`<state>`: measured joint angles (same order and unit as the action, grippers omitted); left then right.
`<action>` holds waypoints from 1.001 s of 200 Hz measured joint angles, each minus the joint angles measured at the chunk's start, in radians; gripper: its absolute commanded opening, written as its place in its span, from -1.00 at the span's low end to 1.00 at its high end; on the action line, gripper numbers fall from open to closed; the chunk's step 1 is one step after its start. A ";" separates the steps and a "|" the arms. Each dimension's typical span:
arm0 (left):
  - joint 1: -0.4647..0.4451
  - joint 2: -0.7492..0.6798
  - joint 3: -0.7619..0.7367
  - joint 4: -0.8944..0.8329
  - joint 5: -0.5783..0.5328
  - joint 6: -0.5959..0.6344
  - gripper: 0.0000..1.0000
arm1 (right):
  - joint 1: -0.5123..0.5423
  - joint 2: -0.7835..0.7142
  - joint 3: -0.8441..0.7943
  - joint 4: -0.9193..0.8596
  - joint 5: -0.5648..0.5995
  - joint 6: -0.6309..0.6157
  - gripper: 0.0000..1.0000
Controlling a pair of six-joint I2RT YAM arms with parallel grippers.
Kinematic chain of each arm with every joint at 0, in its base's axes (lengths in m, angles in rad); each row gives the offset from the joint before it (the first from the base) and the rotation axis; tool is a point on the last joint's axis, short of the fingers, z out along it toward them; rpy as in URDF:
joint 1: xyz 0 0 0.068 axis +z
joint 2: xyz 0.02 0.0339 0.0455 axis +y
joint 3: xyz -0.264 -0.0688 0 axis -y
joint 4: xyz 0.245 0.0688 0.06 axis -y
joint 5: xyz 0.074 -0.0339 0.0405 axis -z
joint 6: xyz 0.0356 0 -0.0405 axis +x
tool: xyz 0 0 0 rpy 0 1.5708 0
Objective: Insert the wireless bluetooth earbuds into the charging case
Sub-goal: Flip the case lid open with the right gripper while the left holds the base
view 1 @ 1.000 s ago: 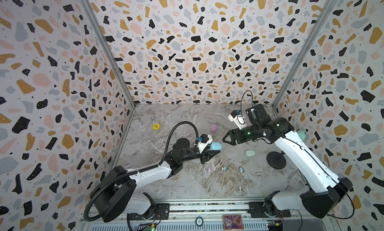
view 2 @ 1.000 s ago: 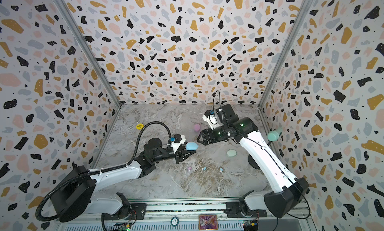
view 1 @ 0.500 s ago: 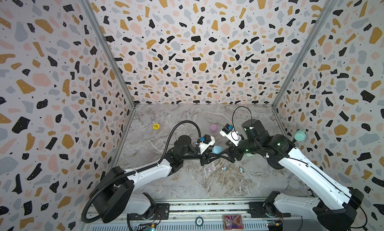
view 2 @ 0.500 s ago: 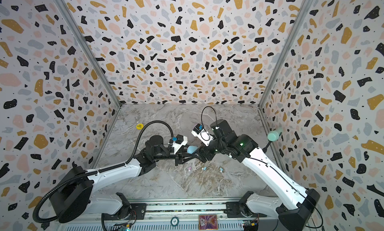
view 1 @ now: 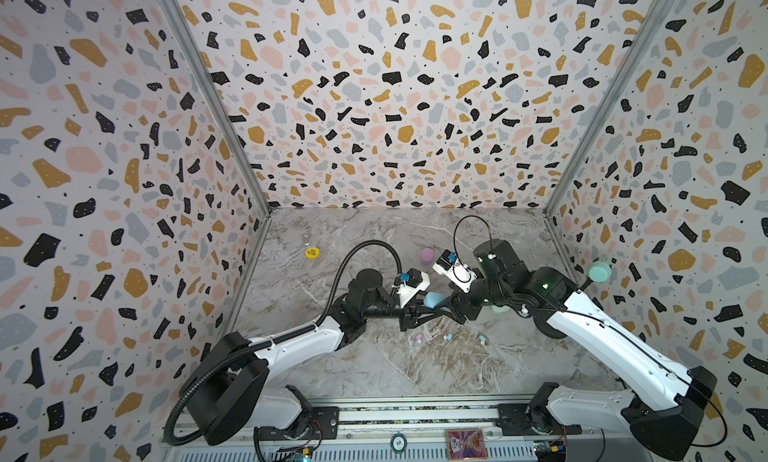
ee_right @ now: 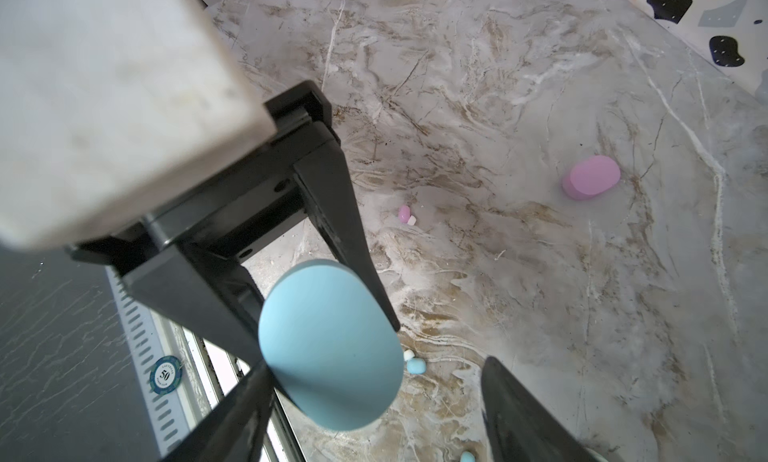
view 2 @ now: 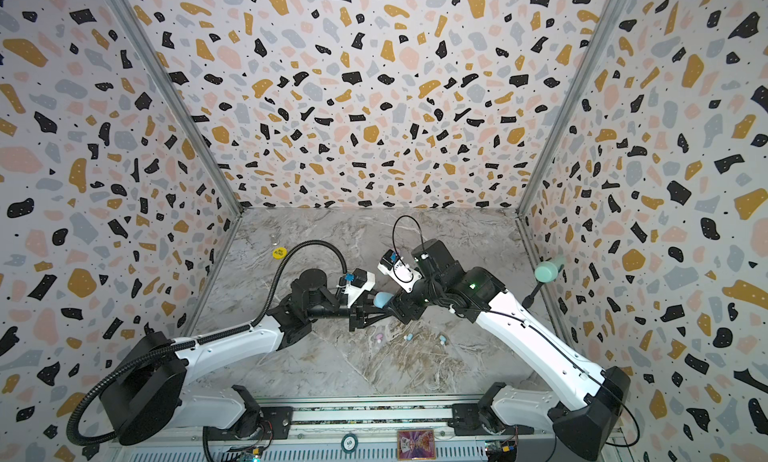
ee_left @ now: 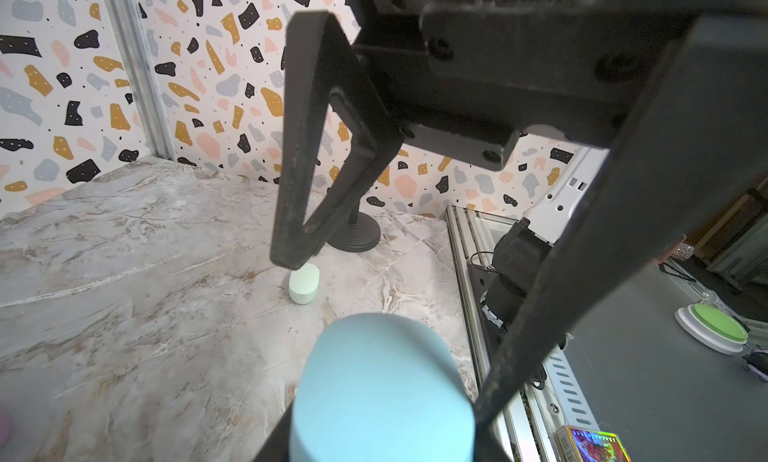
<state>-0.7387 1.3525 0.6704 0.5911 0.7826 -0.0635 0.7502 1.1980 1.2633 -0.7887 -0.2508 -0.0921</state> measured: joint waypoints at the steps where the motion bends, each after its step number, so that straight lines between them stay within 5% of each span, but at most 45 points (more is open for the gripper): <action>1: 0.000 0.000 0.000 0.000 0.000 0.000 -0.36 | 0.000 0.000 0.000 0.000 0.002 0.000 0.56; 200: 0.008 -0.013 -0.001 -0.011 0.002 -0.008 -0.41 | -0.077 0.027 0.066 0.029 0.107 0.048 0.62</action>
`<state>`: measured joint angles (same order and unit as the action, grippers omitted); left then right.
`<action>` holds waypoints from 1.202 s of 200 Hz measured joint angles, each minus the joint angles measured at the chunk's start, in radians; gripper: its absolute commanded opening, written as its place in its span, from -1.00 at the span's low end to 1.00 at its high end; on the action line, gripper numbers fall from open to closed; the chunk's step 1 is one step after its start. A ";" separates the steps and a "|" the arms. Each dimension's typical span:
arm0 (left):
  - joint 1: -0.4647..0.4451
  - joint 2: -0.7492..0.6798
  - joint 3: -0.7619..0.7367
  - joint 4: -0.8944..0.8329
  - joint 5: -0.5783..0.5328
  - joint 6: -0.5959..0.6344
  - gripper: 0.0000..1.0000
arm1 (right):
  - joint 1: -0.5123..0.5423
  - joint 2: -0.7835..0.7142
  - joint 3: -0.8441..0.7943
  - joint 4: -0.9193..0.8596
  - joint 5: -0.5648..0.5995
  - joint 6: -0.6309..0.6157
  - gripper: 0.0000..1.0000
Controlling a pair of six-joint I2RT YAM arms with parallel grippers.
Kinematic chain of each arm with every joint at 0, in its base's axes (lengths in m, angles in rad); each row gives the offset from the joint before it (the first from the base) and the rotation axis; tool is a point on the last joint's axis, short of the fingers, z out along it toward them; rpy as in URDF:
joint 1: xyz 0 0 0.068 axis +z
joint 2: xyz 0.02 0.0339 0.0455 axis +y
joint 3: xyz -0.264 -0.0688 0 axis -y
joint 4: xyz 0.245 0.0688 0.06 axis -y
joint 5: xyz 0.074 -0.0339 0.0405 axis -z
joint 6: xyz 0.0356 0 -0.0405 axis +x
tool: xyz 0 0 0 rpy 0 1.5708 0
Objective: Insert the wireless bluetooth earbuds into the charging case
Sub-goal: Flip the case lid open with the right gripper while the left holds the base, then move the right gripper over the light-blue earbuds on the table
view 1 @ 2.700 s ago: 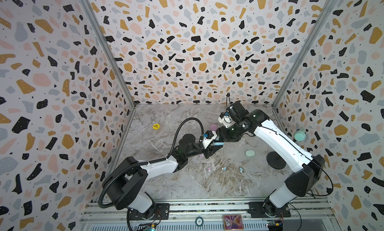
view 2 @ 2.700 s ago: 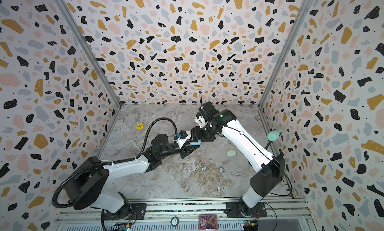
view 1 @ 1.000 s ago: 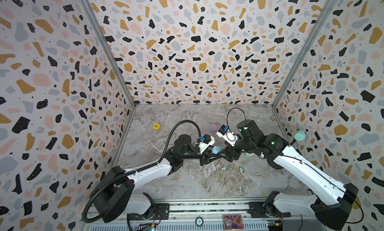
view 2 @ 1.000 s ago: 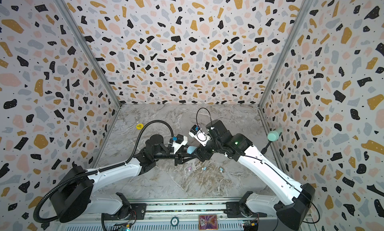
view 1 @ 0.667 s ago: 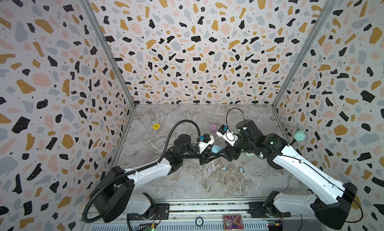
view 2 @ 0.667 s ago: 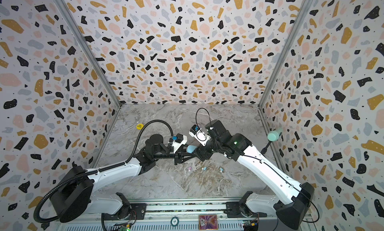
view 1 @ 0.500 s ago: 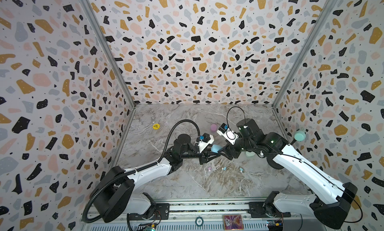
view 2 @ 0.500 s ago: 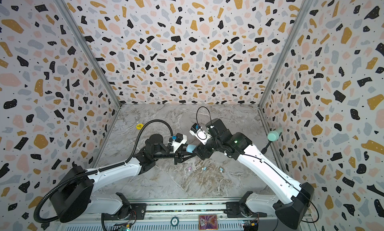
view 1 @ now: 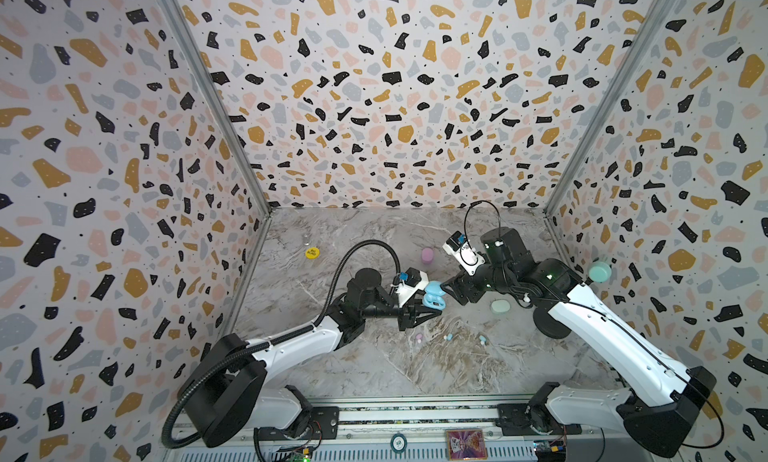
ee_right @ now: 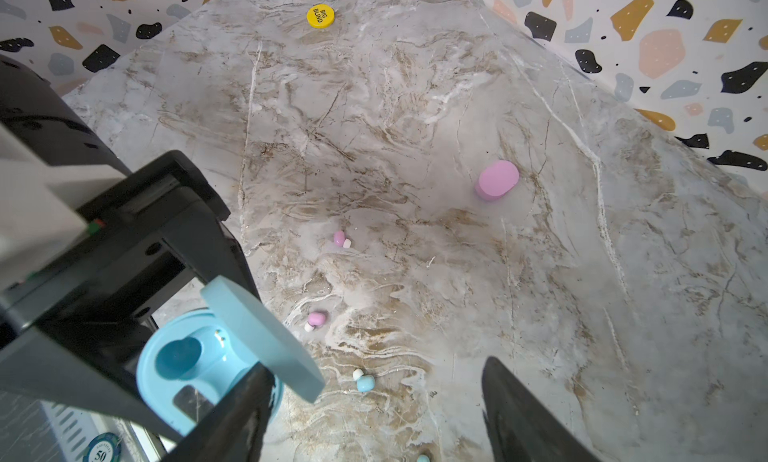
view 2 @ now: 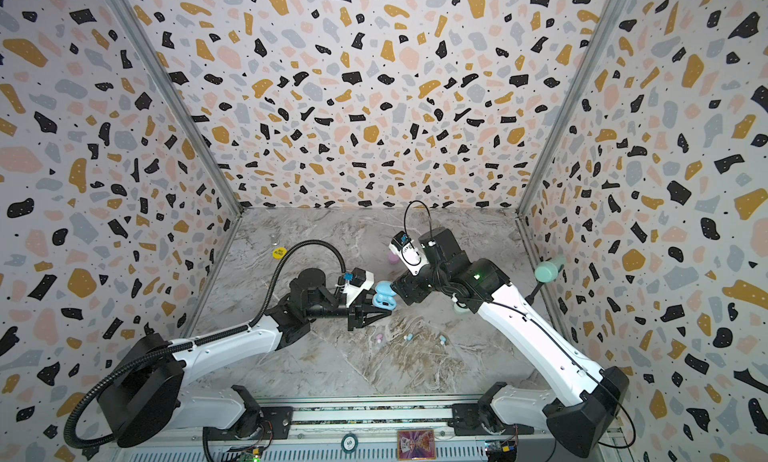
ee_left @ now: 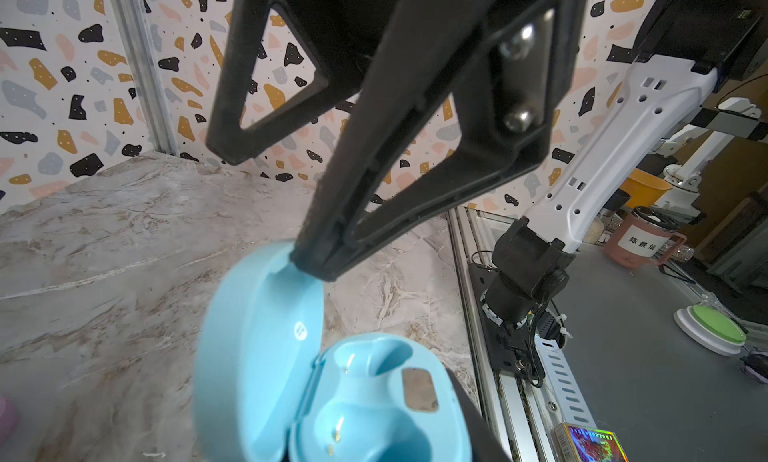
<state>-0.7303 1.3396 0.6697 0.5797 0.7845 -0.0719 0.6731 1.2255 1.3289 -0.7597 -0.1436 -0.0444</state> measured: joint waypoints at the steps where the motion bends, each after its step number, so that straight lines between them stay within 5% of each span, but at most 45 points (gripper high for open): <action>1: 0.000 0.000 0.000 0.001 0.000 0.000 -0.41 | 0.000 0.000 0.001 0.000 0.000 0.000 0.63; 93: 0.003 -0.011 -0.088 0.151 -0.054 -0.123 -0.41 | -0.059 -0.011 0.064 -0.082 -0.100 0.105 1.00; 123: 0.011 -0.035 -0.119 0.185 -0.079 -0.153 -0.41 | -0.075 -0.040 0.052 -0.111 -0.124 0.187 0.98; 173: 0.031 -0.082 -0.149 0.214 -0.114 -0.169 -0.42 | -0.088 -0.155 -0.206 -0.106 -0.113 0.404 0.98; 240: 0.042 -0.098 -0.160 0.222 -0.137 -0.175 -0.42 | -0.121 -0.107 -0.564 -0.010 -0.069 0.601 1.00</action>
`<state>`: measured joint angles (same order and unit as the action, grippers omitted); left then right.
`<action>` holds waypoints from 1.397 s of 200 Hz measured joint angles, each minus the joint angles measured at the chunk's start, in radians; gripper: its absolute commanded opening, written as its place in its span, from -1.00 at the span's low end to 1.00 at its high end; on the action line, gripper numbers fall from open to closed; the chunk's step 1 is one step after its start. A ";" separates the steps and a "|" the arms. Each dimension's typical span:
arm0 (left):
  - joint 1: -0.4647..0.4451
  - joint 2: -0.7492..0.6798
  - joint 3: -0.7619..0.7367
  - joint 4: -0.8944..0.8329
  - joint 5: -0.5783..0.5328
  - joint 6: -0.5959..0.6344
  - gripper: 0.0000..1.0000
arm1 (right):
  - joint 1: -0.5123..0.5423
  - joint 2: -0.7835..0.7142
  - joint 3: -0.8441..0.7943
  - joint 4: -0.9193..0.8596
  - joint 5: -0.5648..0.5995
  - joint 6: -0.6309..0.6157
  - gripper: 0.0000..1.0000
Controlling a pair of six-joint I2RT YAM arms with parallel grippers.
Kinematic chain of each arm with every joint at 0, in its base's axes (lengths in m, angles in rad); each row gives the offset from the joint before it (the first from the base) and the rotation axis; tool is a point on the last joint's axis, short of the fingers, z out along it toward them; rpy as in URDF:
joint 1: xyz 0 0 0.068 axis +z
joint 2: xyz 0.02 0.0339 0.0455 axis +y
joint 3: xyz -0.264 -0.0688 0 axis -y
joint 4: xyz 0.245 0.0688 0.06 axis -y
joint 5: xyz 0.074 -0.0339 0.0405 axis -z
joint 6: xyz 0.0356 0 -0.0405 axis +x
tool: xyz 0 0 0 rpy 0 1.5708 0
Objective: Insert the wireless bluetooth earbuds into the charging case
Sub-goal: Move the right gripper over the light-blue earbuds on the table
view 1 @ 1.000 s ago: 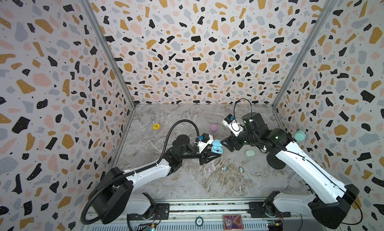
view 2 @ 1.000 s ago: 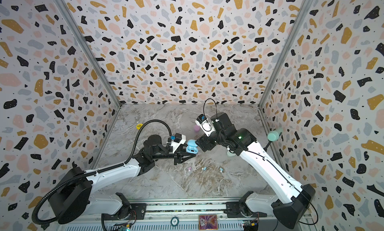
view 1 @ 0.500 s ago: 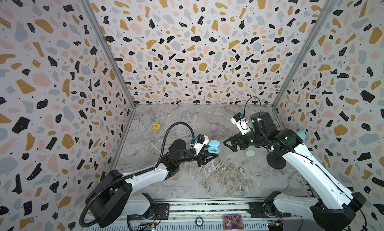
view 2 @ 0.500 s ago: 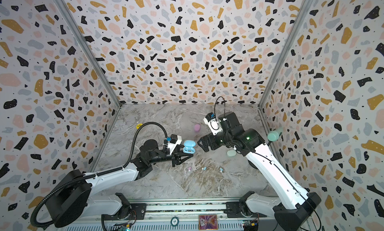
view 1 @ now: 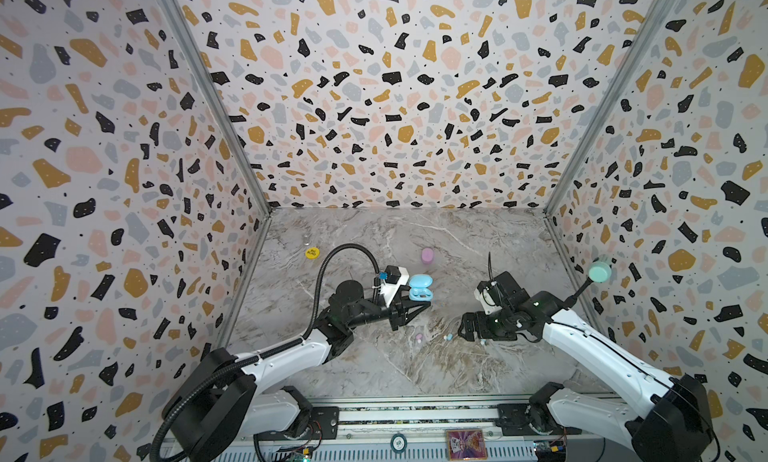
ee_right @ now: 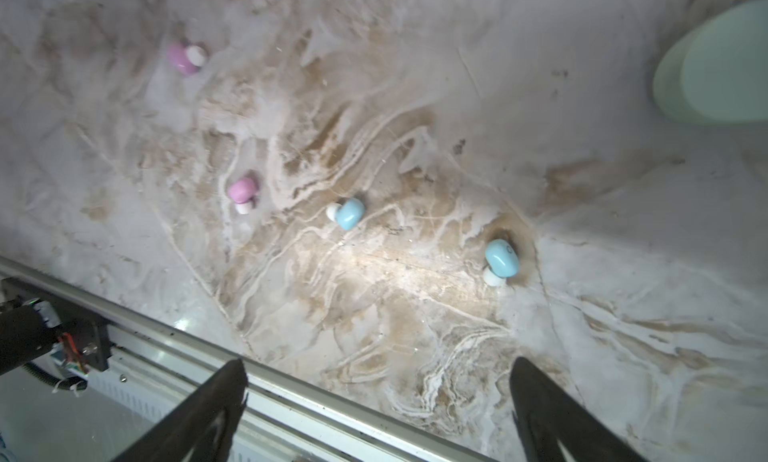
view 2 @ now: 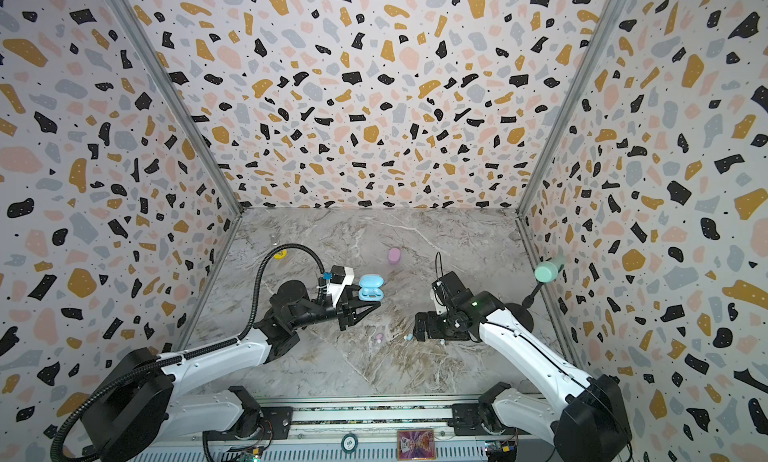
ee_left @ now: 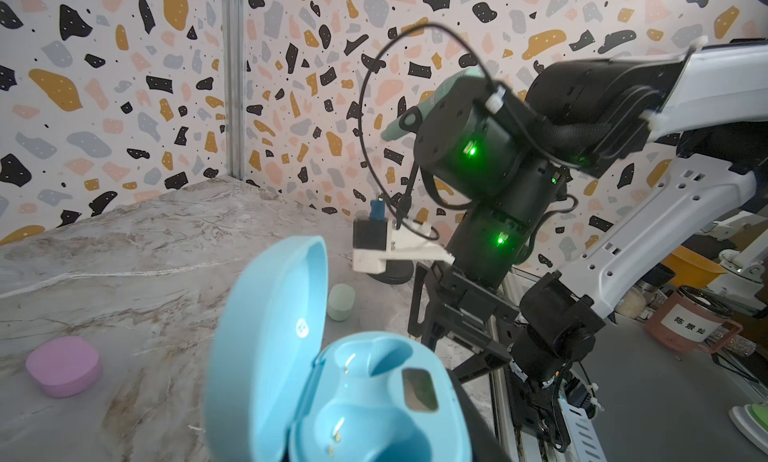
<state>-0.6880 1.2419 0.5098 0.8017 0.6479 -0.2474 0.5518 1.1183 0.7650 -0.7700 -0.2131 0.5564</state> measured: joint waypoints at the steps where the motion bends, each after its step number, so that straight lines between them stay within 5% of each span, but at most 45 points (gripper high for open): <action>1: 0.000 0.000 0.000 0.000 0.000 0.000 -0.42 | -0.002 0.000 -0.006 0.004 0.000 0.003 1.00; 66: 0.000 0.016 -0.003 0.015 -0.003 0.000 -0.42 | -0.121 0.010 -0.184 0.195 -0.030 0.063 0.68; 279: 0.009 0.021 -0.003 0.018 -0.003 -0.001 -0.45 | -0.185 0.074 -0.215 0.364 -0.201 0.066 0.59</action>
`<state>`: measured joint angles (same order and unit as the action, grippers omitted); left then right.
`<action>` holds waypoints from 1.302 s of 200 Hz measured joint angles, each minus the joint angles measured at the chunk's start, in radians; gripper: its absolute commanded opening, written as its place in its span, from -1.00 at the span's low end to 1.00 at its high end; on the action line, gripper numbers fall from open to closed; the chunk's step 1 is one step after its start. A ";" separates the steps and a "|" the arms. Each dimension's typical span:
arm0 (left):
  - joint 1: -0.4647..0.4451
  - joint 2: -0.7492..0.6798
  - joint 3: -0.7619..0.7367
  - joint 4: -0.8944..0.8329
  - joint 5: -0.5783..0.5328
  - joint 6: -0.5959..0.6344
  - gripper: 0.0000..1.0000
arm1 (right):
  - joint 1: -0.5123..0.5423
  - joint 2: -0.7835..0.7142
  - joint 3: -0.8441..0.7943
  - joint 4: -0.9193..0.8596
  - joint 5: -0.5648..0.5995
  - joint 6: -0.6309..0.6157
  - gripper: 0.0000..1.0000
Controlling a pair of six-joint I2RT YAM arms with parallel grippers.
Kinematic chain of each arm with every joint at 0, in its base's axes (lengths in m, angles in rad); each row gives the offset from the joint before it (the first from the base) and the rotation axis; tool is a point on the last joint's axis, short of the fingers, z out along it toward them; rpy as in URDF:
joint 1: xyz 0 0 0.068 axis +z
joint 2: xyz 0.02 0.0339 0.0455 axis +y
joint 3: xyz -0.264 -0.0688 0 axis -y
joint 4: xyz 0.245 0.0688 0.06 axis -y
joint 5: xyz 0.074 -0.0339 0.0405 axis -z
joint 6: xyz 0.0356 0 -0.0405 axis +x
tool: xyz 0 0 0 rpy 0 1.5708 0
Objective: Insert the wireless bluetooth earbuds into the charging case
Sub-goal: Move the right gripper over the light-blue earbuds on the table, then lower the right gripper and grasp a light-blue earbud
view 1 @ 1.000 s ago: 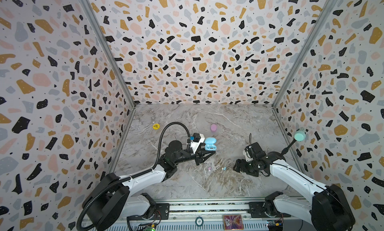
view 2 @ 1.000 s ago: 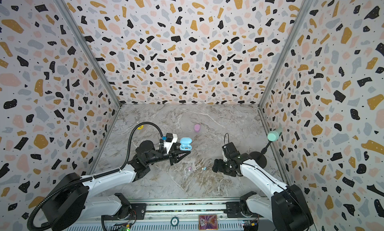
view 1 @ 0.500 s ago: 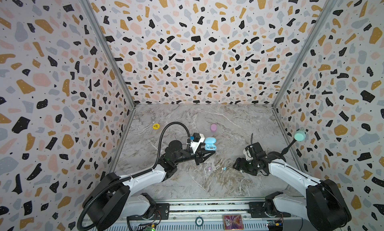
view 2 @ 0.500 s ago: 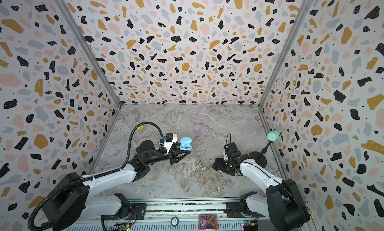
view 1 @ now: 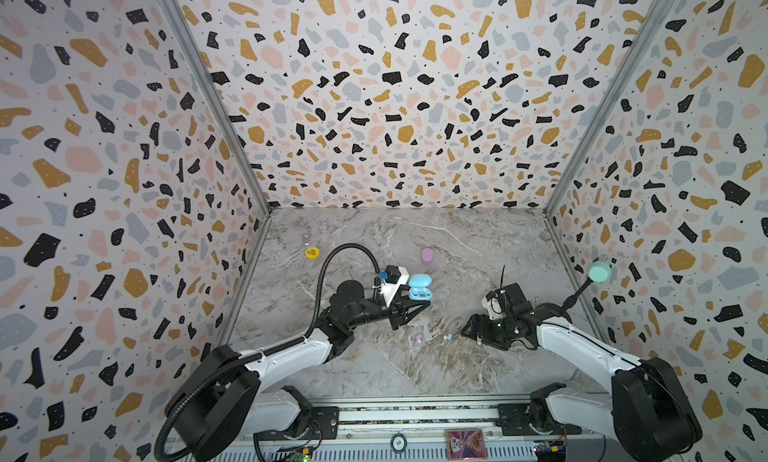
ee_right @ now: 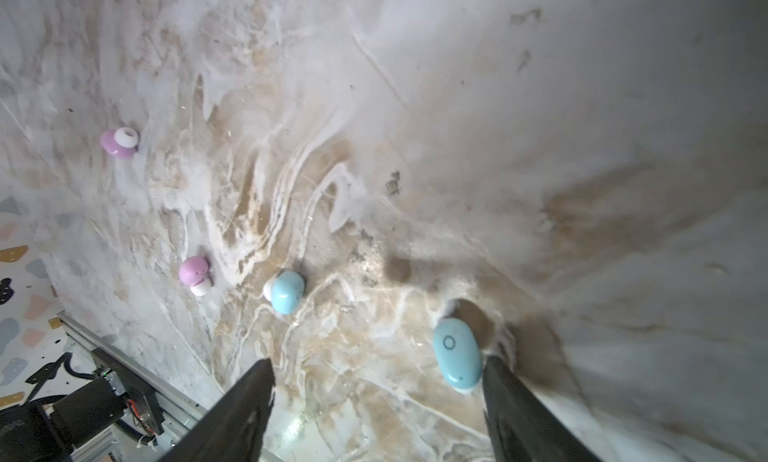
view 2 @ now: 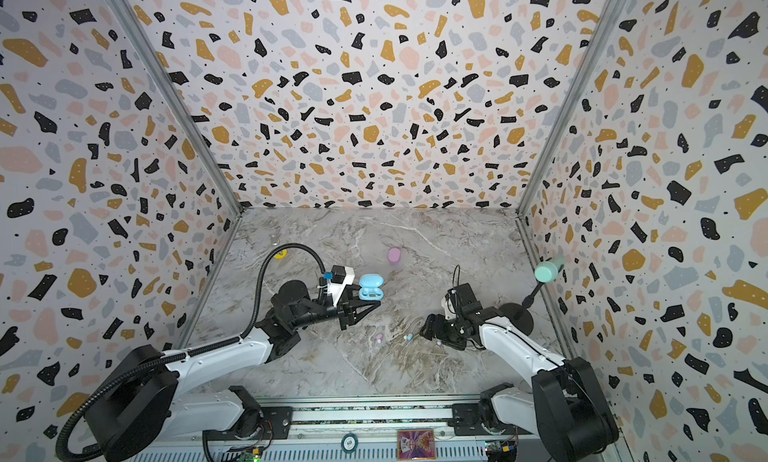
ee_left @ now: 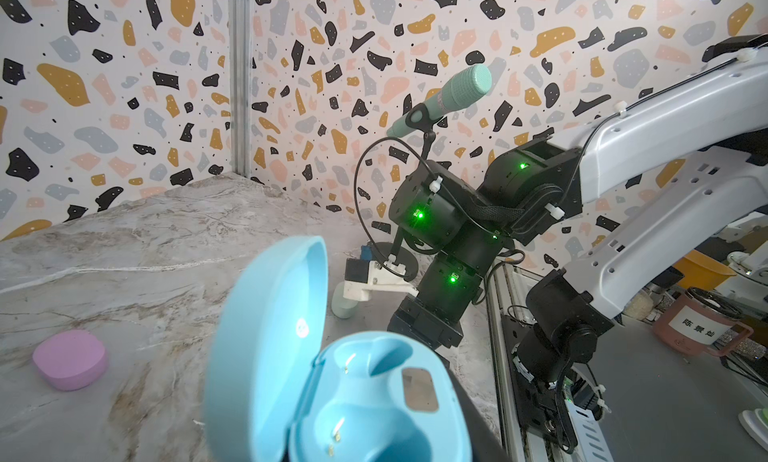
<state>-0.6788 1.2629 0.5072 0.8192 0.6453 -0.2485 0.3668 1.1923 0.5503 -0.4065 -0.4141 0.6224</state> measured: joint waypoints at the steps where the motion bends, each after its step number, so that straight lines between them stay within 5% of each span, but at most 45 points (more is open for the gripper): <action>1: 0.000 0.000 0.000 0.000 0.000 0.000 -0.45 | 0.000 0.000 0.002 0.000 -0.001 0.000 0.59; 53: 0.001 0.000 0.000 0.015 0.000 -0.001 -0.46 | 0.036 0.013 0.060 -0.012 -0.014 0.002 0.58; 116: 0.002 0.000 0.000 0.019 0.000 -0.002 -0.46 | 0.082 0.057 0.116 -0.087 0.109 -0.002 0.19; 260: 0.002 -0.003 -0.006 0.020 0.000 -0.003 -0.47 | 0.138 0.239 0.225 -0.195 0.243 -0.076 -0.25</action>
<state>-0.6769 1.2598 0.5014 0.8391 0.6453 -0.2516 0.5045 1.4311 0.7753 -0.6010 -0.1711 0.5468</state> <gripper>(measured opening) 0.426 0.381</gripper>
